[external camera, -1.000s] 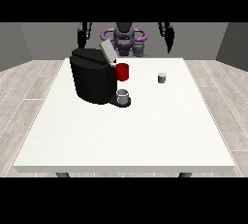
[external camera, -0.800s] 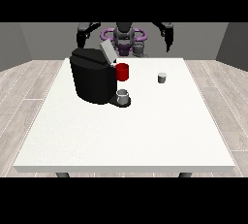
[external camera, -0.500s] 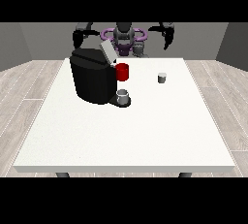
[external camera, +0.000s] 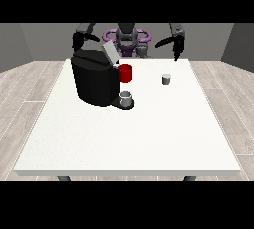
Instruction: Insert the coffee pod into the coffee machine and close the lid
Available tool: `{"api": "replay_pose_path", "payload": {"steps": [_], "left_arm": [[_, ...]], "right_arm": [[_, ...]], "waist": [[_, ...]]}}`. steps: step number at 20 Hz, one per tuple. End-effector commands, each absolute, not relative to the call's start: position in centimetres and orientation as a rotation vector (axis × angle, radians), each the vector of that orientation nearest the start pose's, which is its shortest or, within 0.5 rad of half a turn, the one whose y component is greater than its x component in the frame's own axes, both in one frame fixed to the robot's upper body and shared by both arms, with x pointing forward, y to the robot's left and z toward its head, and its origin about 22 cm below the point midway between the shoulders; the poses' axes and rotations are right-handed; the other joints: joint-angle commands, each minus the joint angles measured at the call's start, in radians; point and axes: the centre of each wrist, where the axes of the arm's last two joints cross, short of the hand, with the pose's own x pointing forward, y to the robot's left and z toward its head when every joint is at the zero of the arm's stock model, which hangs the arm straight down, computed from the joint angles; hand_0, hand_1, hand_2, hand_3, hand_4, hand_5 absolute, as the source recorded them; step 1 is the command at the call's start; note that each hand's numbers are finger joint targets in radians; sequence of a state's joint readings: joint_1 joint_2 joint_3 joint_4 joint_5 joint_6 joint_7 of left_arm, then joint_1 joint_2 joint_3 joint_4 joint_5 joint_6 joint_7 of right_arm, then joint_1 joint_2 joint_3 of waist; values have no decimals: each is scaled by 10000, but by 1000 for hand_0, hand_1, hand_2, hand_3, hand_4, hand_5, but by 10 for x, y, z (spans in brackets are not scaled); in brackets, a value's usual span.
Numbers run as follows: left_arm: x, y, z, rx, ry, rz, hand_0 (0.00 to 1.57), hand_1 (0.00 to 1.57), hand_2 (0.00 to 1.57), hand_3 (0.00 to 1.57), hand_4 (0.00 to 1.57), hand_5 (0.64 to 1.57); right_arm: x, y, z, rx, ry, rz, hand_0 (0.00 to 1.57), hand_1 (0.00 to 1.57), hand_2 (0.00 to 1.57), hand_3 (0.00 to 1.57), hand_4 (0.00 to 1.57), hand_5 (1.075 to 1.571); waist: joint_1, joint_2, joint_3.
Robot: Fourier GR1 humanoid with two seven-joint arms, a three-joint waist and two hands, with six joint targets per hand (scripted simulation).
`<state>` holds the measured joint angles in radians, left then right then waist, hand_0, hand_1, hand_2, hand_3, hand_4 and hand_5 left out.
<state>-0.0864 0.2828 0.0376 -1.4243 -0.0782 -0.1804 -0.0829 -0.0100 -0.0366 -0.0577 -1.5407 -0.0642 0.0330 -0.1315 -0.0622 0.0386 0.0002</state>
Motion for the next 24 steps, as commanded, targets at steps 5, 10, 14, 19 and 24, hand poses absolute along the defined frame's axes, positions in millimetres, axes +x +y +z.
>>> {"api": "replay_pose_path", "payload": {"steps": [5, 10, 14, 19, 24], "left_arm": [[285, 340, 3, 3727, -15081, -5695, 0, 0, 0, 0, 0, 1571], [307, 362, 14, 5413, -14651, -6153, 0, 0, 0, 0, 0, 1571], [326, 364, 23, 5275, -14091, -6512, 0, 0, 0, 0, 0, 1571], [317, 383, -5, 5313, -13209, -6973, 0, 0, 0, 0, 0, 1571], [338, 384, 15, 5538, -13022, -8085, 0, 0, 0, 0, 0, 1571]], "right_arm": [[257, -243, 3, 495, -17933, 116, 0, 0, 0, 0, 403, 1571], [263, -223, 11, 506, -18220, 232, 0, 0, 0, 0, 486, 1571], [271, -233, 0, 176, -17817, 183, 0, 0, 0, 0, 514, 1571], [284, -231, 27, -105, -18297, -139, 0, 0, 0, 0, 518, 1571], [290, -235, 14, -113, -18467, 375, 0, 0, 0, 0, 354, 1571]], "waist": [[-584, 1359, -4], [-1167, 2248, -8], [-981, 2292, -2], [-953, 2696, -10], [-961, 2999, -5]]}}
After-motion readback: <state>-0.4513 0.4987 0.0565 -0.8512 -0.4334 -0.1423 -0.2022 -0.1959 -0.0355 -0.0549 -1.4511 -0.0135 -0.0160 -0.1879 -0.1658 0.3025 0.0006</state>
